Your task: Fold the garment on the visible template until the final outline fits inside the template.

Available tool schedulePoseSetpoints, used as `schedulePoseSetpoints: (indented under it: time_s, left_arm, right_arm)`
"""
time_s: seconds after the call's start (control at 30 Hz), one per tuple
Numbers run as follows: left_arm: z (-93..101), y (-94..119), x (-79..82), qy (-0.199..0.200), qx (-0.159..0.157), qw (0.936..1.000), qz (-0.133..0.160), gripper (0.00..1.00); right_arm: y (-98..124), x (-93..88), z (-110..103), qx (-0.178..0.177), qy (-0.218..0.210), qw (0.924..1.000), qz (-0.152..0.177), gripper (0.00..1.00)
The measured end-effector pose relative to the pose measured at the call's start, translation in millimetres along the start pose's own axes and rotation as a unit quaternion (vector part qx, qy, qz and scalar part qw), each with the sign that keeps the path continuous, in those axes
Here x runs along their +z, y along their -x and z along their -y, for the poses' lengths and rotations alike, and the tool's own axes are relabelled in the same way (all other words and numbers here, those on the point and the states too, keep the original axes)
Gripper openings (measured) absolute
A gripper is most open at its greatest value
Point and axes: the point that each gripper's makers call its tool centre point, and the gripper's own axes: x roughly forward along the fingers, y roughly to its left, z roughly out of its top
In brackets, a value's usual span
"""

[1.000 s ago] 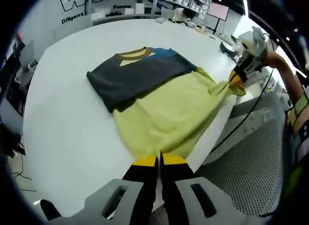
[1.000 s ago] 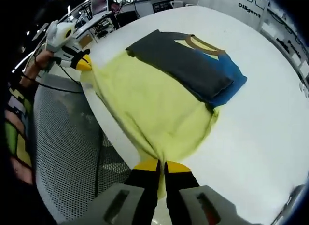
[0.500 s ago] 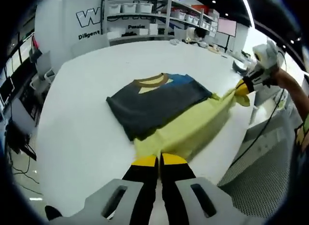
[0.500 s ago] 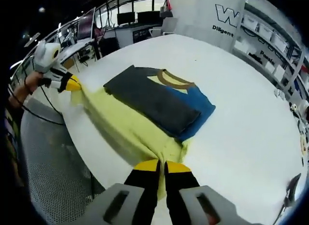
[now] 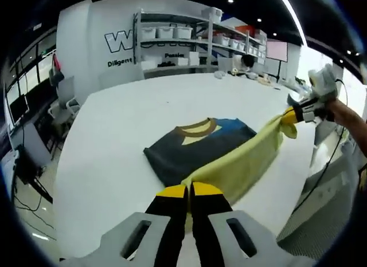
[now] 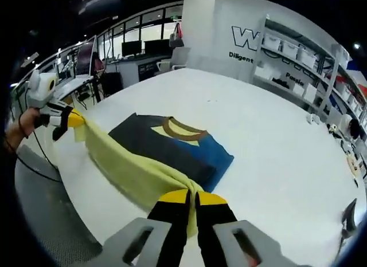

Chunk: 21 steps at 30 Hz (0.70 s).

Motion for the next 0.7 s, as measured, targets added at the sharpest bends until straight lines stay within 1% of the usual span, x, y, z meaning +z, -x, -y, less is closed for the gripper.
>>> schedulePoseSetpoints:
  time_s: [0.03,0.07,0.1,0.13,0.23,0.33,0.47,0.57,0.63,0.67,0.7]
  left_arm:
    - [-4.8,-2.2,4.4,-0.012,0.013,0.9998,0.011,0.0]
    - [-5.8,-4.0,4.9,-0.031,0.022,0.9993,0.007,0.0]
    - [-6.4,-5.1,6.3,-0.038,0.026,0.9989,0.008,0.0]
    - [-6.1,-6.4,9.4,-0.041,0.03,0.9986,0.013,0.0]
    - [-10.8,-8.1,20.7,-0.036,0.033,0.9982,0.036,0.0]
    - [-12.4,-12.0,26.3,-0.033,0.032,0.998,0.043,0.0]
    - [-18.4,-22.9,33.7,-0.049,0.046,0.9965,0.051,0.0]
    - [-22.4,-28.5,41.6,-0.053,0.047,0.9956,0.062,0.0]
    - [-24.4,-34.5,44.7,-0.057,0.042,0.9956,0.06,0.0]
    - [-25.3,-38.2,44.3,-0.055,0.036,0.9965,0.052,0.0]
    - [-27.5,-40.0,45.7,-0.052,0.038,0.9965,0.053,0.0]
  right_arm:
    - [-1.9,4.6,0.7,-0.004,0.009,0.9999,0.011,0.0]
    - [-3.4,6.2,0.6,-0.006,0.003,0.9999,0.013,0.0]
    - [-4.5,7.5,1.2,-0.008,-0.005,0.9998,0.014,0.0]
    - [-6.0,11.1,2.7,-0.011,-0.019,0.9994,0.026,0.0]
    - [-8.3,15.3,9.4,-0.022,-0.031,0.9986,0.037,0.0]
    - [-12.1,17.9,13.1,-0.027,-0.034,0.9982,0.042,0.0]
    - [-19.2,26.1,18.6,-0.032,-0.044,0.997,0.056,0.0]
    - [-23.5,30.3,23.5,-0.038,-0.043,0.9966,0.06,0.0]
    - [-27.5,31.5,26.5,-0.042,-0.042,0.9964,0.06,0.0]
    - [-29.2,31.7,27.6,-0.043,-0.042,0.9964,0.06,0.0]
    - [-31.9,32.2,28.7,-0.043,-0.043,0.9964,0.059,0.0]
